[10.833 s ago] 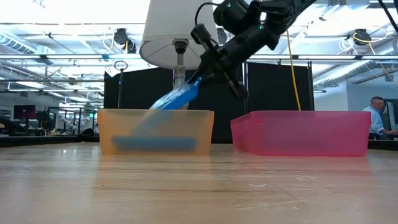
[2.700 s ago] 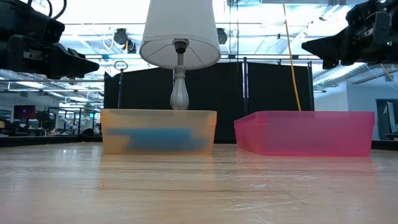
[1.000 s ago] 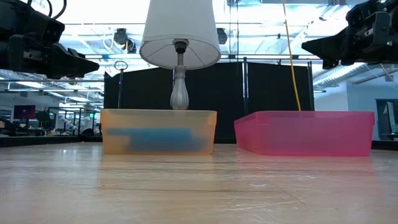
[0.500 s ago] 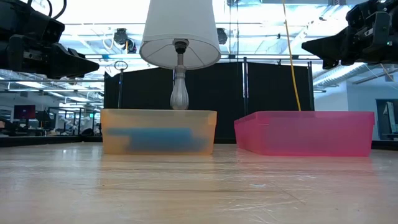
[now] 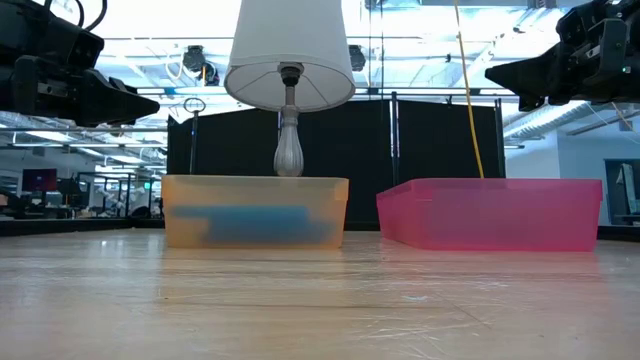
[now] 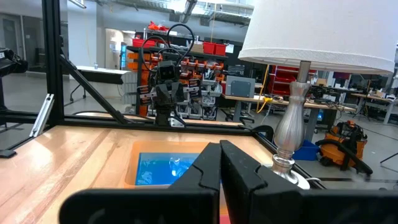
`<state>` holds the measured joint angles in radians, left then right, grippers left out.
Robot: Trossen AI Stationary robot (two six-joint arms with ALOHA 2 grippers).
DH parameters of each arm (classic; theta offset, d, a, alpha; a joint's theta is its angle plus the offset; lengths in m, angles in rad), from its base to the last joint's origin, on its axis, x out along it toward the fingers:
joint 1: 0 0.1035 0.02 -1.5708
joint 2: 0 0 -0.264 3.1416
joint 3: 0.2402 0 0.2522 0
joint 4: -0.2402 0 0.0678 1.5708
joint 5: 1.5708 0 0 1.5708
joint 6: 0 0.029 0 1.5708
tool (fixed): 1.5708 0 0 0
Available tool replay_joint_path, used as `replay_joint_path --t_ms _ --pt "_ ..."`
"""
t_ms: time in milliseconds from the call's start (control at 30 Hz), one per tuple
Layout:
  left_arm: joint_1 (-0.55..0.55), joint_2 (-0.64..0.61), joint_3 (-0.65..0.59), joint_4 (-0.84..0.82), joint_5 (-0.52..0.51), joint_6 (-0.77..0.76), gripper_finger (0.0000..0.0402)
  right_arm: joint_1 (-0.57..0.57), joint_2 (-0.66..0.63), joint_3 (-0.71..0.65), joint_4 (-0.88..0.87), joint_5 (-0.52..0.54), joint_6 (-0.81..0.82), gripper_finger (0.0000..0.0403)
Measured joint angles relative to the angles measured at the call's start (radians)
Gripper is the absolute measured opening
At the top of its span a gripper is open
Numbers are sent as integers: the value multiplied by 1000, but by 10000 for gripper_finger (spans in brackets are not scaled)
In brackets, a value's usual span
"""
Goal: Pick & place jewel cases by type
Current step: Return to Home Position
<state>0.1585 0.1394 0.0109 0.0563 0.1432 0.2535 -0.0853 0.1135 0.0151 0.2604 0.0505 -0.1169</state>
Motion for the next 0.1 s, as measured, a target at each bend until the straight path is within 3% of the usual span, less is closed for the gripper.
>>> replay_joint_path --t_ms 100 --pt "0 0 0 0 0 0 26 0 0 0 0 0 0 0"
